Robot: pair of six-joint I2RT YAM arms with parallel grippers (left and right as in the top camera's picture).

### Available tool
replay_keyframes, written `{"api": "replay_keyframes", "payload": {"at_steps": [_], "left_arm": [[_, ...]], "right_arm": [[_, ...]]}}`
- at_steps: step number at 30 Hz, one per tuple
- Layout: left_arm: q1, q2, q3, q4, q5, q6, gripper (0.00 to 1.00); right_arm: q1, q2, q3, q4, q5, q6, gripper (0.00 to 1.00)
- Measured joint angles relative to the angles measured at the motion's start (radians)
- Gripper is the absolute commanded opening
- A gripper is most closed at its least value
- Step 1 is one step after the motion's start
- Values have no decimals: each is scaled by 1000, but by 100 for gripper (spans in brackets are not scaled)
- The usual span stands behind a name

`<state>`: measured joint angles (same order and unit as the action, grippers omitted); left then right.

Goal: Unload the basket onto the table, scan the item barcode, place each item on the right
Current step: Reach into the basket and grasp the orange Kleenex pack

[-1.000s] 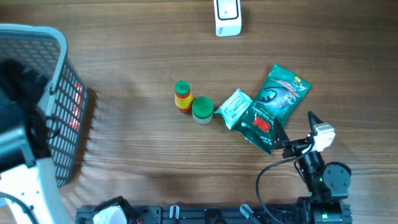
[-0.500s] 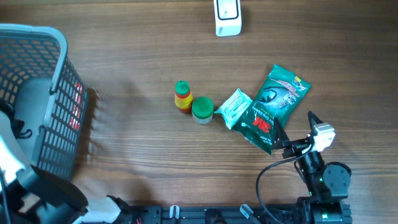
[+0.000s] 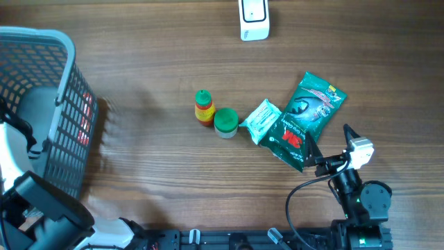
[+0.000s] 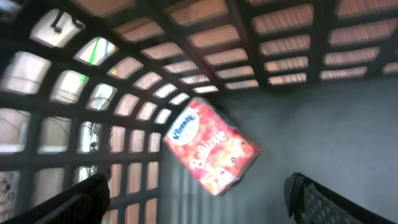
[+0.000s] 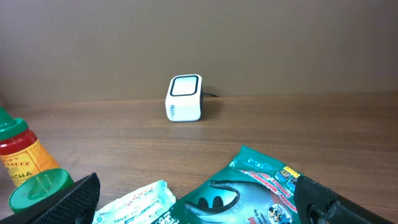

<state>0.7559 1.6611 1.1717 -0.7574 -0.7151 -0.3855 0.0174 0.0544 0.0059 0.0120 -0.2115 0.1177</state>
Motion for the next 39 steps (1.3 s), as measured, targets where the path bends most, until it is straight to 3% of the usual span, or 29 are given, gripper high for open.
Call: {"api": "replay_keyframes", "payload": {"at_steps": [4,6,7,11,15,19,25,27,28,30,31,39], "left_arm": [[2,1,-66,79,41,85,88],[11,1,-85,113,53,97,91],[19,2,-95,128,63,101,97],[65,2,-156,203,124,115,98],[128,2,-193,254,156,116,95],[175,2,-198,295,246,122,84],[180,22,-198,341,322,179,86],[180,49,-198,351,329,192,76],[180,68,-198,355,331,197,61],[180,75,-195,360,328,201,17],[180,79,-195,361,323,204,4],[153,78,-185,347,278,220,4]], "right_arm": [[0,0,0,0,0,0,100],[0,0,0,0,0,0,100],[0,0,0,0,0,0,100],[0,0,0,0,0,0,100],[0,0,0,0,0,0,100],[0,0,0,0,0,0,100],[0,0,0,0,0,0,100],[0,0,0,0,0,0,100],[0,0,0,0,0,0,100],[0,0,0,0,0,0,100],[0,0,0,0,0,0,100],[0,0,0,0,0,0,100]]}}
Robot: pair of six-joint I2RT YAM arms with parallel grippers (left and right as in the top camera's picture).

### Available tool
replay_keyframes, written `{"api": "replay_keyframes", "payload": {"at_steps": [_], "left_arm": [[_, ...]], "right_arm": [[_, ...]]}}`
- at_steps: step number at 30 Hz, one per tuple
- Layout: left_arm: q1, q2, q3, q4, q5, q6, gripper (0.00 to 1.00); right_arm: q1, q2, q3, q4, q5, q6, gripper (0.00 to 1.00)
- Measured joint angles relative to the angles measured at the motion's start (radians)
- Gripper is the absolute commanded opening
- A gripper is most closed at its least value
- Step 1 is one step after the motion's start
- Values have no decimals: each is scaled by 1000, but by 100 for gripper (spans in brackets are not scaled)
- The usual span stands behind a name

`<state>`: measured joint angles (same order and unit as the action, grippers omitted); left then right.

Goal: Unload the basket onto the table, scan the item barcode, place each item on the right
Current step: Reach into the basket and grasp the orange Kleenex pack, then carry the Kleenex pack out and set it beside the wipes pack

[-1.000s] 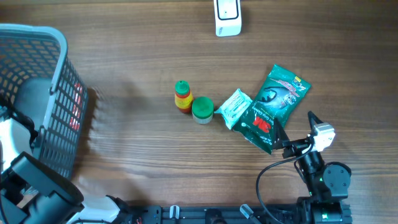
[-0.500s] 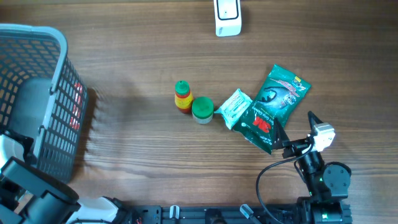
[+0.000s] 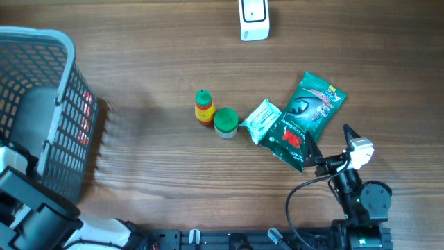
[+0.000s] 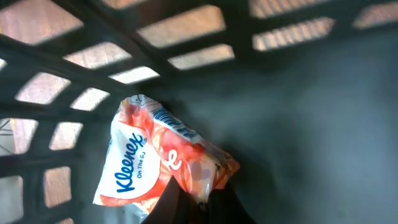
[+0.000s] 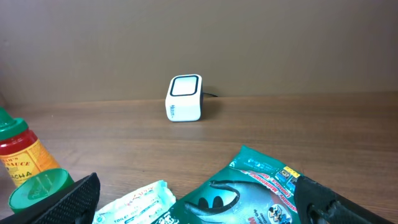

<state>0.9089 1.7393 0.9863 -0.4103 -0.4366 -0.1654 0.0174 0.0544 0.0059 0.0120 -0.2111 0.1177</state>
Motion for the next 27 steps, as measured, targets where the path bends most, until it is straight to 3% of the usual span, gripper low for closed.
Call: {"api": "replay_keyframes", "payload": {"at_steps": [4,10,15,20,22,27], "left_arm": [[-90,-93,4,-40,16,0,4],[-263,-434,45,2,23,-13,4],[-392,-696,48,-1,35,-189,4],[-537,-865,48,1,100,-276,4],[-603,-895,48,0,169,-290,4],[-823,-869,49,-24,522,-253,4]], "right_arm": [[0,0,0,0,0,0,100],[0,0,0,0,0,0,100],[0,0,0,0,0,0,100],[0,0,0,0,0,0,100],[0,0,0,0,0,0,100],[0,0,0,0,0,0,100]]}}
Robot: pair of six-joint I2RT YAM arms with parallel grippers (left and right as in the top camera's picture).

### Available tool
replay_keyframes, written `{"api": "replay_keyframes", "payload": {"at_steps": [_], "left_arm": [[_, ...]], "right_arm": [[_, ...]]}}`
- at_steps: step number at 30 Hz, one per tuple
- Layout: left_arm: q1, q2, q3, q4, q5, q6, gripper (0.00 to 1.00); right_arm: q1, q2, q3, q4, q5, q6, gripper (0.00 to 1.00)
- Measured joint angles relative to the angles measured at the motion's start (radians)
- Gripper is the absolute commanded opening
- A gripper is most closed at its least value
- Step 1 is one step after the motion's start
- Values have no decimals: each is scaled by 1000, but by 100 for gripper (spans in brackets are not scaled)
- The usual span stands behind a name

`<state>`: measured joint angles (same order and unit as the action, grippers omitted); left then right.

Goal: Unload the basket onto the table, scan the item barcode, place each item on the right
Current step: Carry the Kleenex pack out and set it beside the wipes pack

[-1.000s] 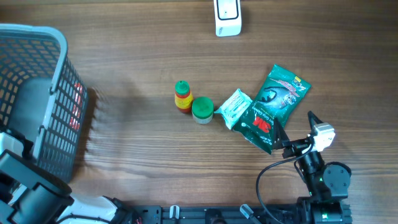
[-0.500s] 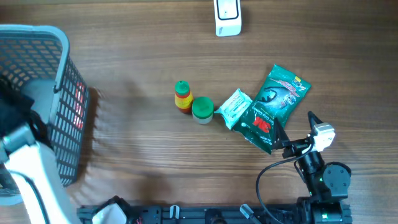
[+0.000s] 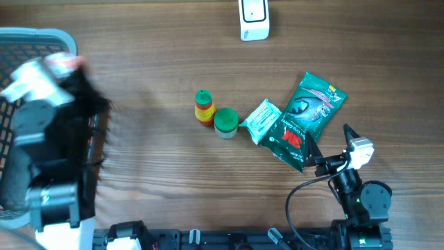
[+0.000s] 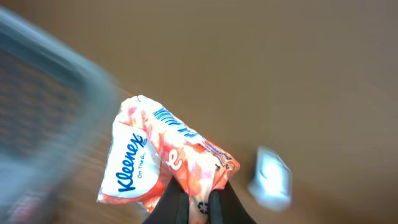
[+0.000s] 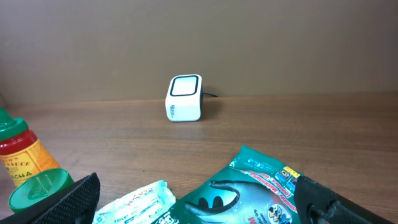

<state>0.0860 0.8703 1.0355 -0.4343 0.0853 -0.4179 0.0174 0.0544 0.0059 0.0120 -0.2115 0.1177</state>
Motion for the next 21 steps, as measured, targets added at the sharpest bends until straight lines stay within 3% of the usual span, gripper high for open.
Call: {"api": "replay_keyframes", "payload": {"at_steps": [6,11,14,17,21], "left_arm": [[-282,155,6,-188,145,22,4],[-461,333,5,-308,159,6,4],[-581,441,5,-355,126,-66,4],[-697,514,5,-336,73,-175,4],[-878,640,6,-168,-70,-295,5]], "right_arm": [[0,0,0,0,0,0,100],[0,0,0,0,0,0,100],[0,0,0,0,0,0,100],[0,0,0,0,0,0,100],[0,0,0,0,0,0,100]]}}
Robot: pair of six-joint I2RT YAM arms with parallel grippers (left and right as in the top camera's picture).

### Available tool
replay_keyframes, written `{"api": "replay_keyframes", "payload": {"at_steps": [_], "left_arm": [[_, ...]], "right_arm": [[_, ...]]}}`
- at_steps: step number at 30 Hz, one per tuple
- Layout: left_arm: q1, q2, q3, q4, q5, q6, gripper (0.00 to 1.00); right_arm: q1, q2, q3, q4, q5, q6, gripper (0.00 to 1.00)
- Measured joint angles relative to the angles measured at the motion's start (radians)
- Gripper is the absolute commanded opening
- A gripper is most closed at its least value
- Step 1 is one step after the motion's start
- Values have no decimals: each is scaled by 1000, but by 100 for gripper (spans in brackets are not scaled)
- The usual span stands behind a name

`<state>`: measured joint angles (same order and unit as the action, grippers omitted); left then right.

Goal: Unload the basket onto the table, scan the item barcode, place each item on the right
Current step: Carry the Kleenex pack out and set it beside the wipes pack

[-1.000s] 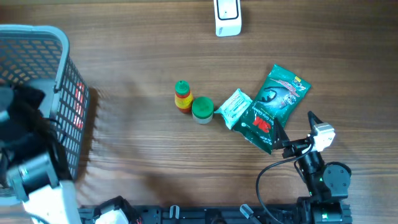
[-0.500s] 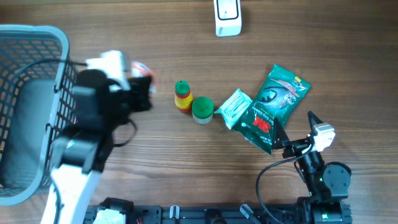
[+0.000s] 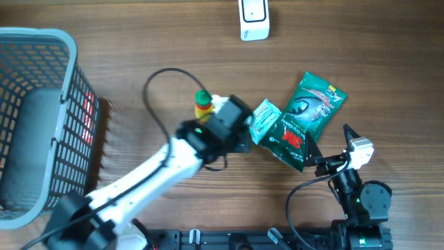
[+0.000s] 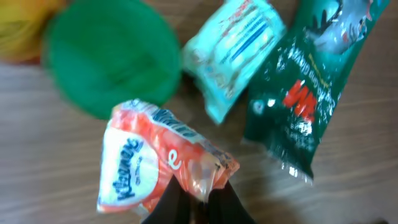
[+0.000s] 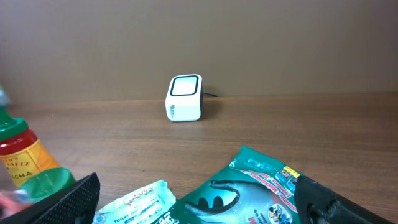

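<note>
A red-orange Kleenex tissue pack hangs from my left gripper, which is shut on its lower corner. In the overhead view the left gripper is stretched out over the middle of the table and hides the pack. The white scanner stands at the far edge, also in the right wrist view as the scanner. My right gripper is open and low near the front right, holding nothing.
Below the pack lie a green lid, a teal wipes pack and a dark green pouch. A sauce bottle stands beside them. The grey basket fills the left side.
My left gripper has gone from over the basket at the far left to the middle of the table, still shut on the Kleenex pack. The right arm has not moved.
My left gripper was open inside the basket above the Kleenex pack. Then it was shut on the pack in the basket. Then it held the pack above the basket's rim, and now over the green lid and wipes at the table's middle.
</note>
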<state>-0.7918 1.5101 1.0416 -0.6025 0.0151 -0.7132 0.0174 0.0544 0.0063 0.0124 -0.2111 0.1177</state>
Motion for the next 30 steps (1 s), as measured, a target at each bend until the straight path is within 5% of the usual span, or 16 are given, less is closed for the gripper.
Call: {"api": "replay_keyframes", "payload": {"at_steps": [5,7,11,16,18,22,27,30], "left_arm": [[-100,163,23,171,-117,-34,4],[-106,226,18,158,-127,-55,21],[-103,240,6,151,-140,-76,25],[-103,238,6,151,-146,-87,50],[-105,229,6,150,-147,-82,51],[-105,115,5,148,-184,-80,52],[-106,-87,38,130,-320,53,84],[-92,-234,103,120,-457,122,90]], "right_arm": [[0,0,0,0,0,0,100],[0,0,0,0,0,0,100],[0,0,0,0,0,0,100],[0,0,0,0,0,0,100],[0,0,0,0,0,0,100],[0,0,0,-1,0,0,100],[0,0,0,-1,0,0,100],[0,0,0,0,0,0,100]]}}
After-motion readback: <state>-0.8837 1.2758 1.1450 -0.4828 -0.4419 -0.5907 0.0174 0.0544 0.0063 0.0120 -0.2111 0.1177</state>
